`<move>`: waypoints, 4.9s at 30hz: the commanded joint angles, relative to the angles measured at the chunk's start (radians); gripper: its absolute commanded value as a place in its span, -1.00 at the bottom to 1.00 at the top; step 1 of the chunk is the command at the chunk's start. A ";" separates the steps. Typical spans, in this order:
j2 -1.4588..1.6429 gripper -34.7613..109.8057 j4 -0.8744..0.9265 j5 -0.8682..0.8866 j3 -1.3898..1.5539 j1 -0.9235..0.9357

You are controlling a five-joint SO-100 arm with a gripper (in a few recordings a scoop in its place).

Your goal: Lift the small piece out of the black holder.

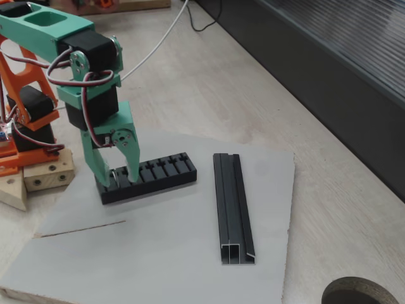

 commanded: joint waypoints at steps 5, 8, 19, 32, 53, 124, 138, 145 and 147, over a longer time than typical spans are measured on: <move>0.012 -0.07 0.003 -0.011 -0.002 0.023; 0.012 -0.07 -0.041 -0.011 0.011 0.025; 0.012 -0.07 -0.098 -0.011 0.051 0.015; 0.012 -0.07 -0.104 -0.150 0.061 0.028; 0.011 -0.07 -0.187 -0.146 0.075 0.029; -0.049 -0.06 -0.201 -0.147 0.057 0.029; -0.040 -0.21 -0.199 -0.147 0.055 0.023; -0.040 -0.47 -0.190 -0.158 0.054 0.020; -0.040 -0.48 -0.190 -0.158 0.052 0.017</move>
